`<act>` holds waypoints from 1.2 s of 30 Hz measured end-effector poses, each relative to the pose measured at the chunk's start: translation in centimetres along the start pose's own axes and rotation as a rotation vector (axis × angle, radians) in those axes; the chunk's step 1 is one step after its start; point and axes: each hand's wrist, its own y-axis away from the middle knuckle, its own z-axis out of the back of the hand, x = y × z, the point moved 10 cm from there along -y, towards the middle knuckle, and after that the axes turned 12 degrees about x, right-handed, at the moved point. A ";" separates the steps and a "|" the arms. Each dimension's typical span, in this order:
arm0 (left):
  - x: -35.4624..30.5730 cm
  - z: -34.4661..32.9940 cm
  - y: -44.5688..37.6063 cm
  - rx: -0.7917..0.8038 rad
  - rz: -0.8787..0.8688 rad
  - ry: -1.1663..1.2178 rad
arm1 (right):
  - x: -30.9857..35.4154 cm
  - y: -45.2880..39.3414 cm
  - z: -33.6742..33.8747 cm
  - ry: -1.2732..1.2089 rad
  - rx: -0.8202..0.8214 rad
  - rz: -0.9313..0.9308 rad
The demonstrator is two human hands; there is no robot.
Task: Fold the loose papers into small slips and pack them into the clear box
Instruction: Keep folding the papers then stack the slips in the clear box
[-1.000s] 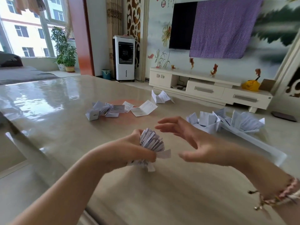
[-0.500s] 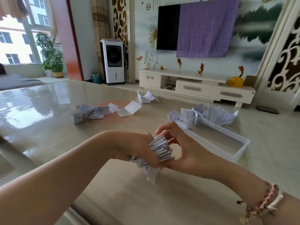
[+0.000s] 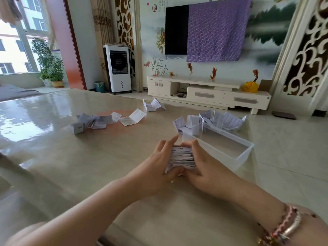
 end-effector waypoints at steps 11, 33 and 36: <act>0.2 -0.2 -0.6 0.025 -0.090 -0.069 | -0.7 -0.8 0.8 0.062 0.275 -0.121; -1.2 2.2 -13.2 -0.276 0.239 -0.074 | -9.8 -8.1 9.5 0.311 0.341 -0.121; -0.8 1.7 -13.0 -0.244 0.280 -0.093 | -9.8 -8.2 8.5 0.287 0.368 -0.084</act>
